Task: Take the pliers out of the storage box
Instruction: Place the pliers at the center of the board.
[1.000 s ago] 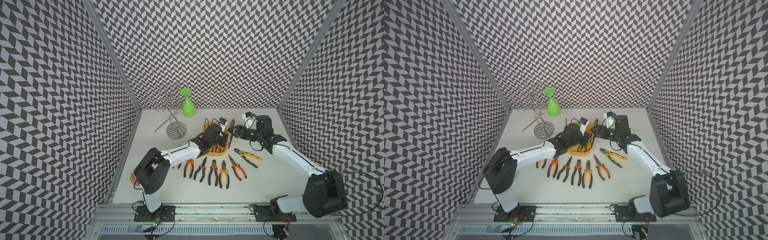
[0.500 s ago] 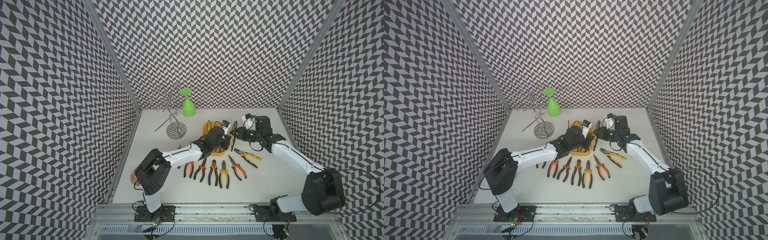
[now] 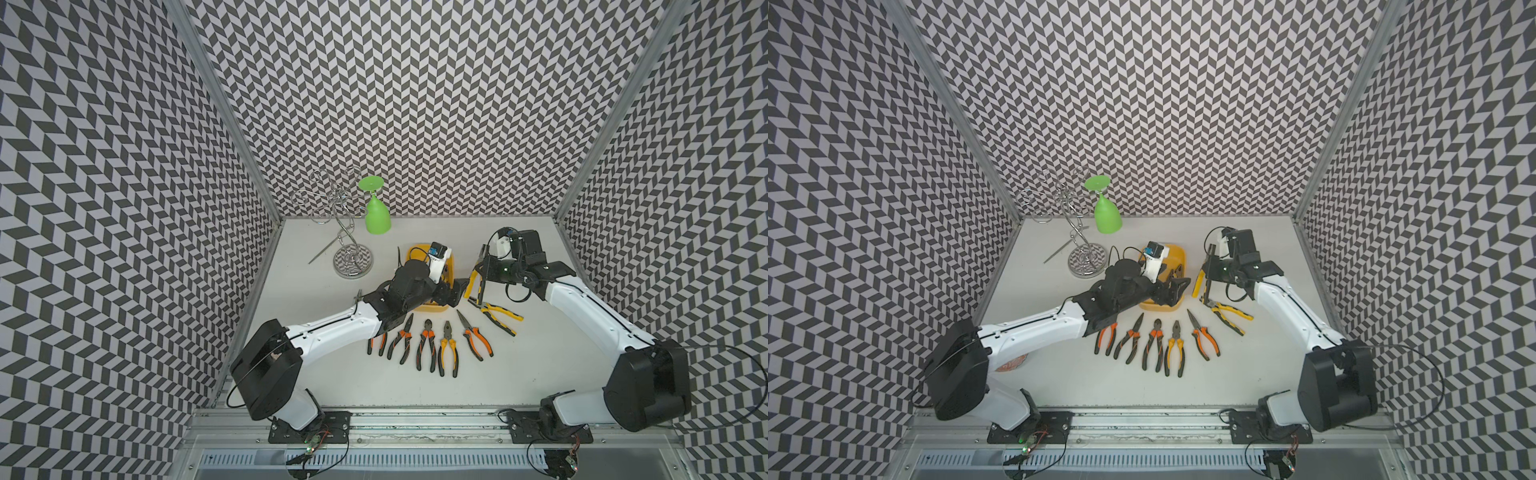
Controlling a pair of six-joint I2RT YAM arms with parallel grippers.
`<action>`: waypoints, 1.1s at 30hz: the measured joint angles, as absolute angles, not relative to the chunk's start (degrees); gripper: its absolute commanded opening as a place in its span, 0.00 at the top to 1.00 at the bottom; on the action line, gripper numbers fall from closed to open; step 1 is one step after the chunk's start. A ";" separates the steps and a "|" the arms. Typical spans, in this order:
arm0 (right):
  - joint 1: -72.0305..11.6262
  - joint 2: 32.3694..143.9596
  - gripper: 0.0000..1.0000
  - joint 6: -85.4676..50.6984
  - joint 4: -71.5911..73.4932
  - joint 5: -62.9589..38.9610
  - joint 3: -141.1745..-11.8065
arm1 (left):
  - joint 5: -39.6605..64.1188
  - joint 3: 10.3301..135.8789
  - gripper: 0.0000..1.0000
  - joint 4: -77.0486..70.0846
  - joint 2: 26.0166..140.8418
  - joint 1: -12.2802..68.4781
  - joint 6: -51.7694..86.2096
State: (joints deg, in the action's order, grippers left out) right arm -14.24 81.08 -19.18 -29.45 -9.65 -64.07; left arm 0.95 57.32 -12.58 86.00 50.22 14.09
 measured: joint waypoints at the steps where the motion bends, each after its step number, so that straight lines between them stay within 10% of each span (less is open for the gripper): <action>1: -14.24 81.08 1.00 -17.98 -30.83 -6.26 -64.73 | 1.28 55.96 0.02 -12.91 84.82 50.19 13.67; 19: -17.65 102.43 1.00 -9.34 -39.31 41.85 -72.23 | 19.62 41.12 0.02 -11.53 68.47 50.06 -10.96; 33: -20.49 119.57 0.90 -8.69 -42.70 54.74 -74.59 | 21.56 39.70 0.02 -11.53 64.62 50.06 -13.72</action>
